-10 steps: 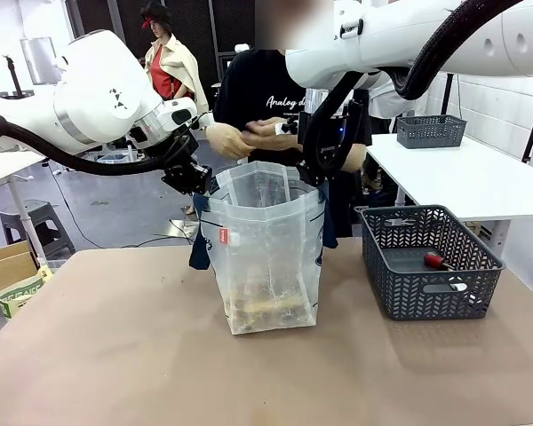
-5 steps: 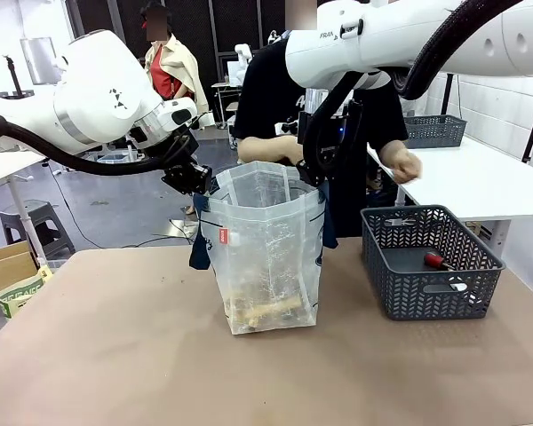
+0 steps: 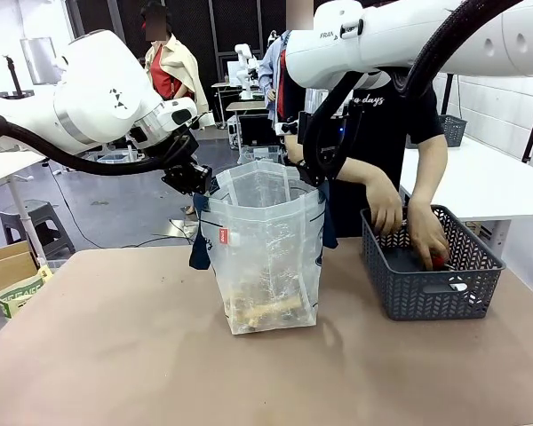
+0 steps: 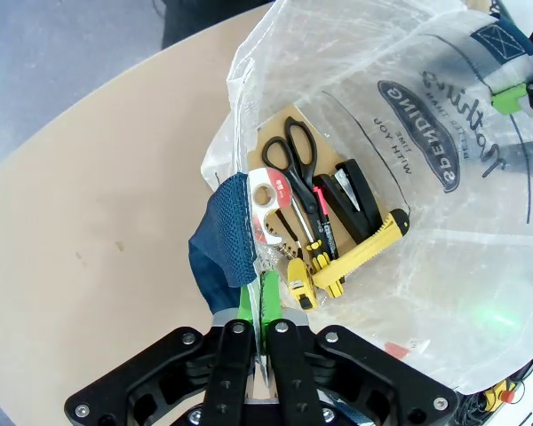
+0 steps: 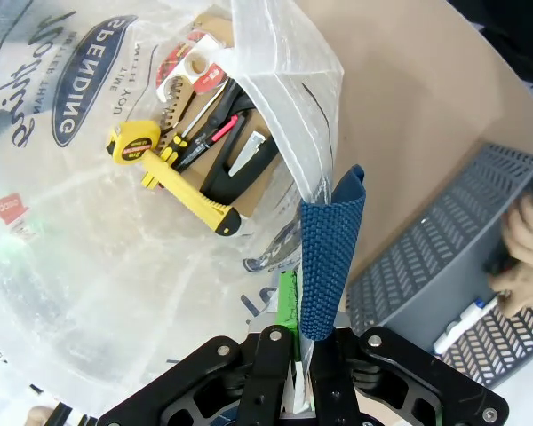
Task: Transfer purchased items from the store into the shopping bag.
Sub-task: Move the Reusable shopping bag to the right side of the table.
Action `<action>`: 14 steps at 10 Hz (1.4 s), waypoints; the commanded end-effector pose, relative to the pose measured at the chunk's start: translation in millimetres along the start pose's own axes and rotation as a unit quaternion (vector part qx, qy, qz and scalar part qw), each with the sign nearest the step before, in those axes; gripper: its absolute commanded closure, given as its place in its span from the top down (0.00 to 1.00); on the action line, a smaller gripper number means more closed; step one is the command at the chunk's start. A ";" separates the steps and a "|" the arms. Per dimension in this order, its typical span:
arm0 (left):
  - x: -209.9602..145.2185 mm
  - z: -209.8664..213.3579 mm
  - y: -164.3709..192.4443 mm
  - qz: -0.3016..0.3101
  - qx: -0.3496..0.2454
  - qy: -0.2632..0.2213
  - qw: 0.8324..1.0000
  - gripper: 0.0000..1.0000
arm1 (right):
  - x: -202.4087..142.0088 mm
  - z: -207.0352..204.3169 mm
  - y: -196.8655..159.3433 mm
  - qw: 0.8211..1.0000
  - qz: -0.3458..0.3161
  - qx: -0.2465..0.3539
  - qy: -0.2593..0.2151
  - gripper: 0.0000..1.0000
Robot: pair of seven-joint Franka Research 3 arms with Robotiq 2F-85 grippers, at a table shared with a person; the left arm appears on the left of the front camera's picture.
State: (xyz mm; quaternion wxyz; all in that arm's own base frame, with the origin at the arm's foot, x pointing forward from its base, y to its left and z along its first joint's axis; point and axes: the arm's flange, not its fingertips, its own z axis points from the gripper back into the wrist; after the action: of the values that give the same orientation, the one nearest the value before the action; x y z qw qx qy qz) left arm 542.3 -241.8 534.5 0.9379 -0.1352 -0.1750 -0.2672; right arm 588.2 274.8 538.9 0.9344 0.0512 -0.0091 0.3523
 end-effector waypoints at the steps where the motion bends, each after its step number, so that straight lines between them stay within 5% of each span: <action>1: 0.2 0.3 0.5 0.000 0.000 -0.001 1.000 0.00 | -0.1 0.9 -0.5 1.000 -0.001 -0.001 -0.002 0.00; 14: 0.2 0.3 0.5 0.000 0.000 -0.001 1.000 0.00 | -0.1 0.9 -0.5 1.000 -0.001 -0.001 -0.002 0.00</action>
State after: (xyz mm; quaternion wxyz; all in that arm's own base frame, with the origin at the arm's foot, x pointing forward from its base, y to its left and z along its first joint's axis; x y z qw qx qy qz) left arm 542.3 -241.8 534.5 0.9379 -0.1352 -0.1750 -0.2672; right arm 588.2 274.8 538.9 0.9344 0.0512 -0.0091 0.3523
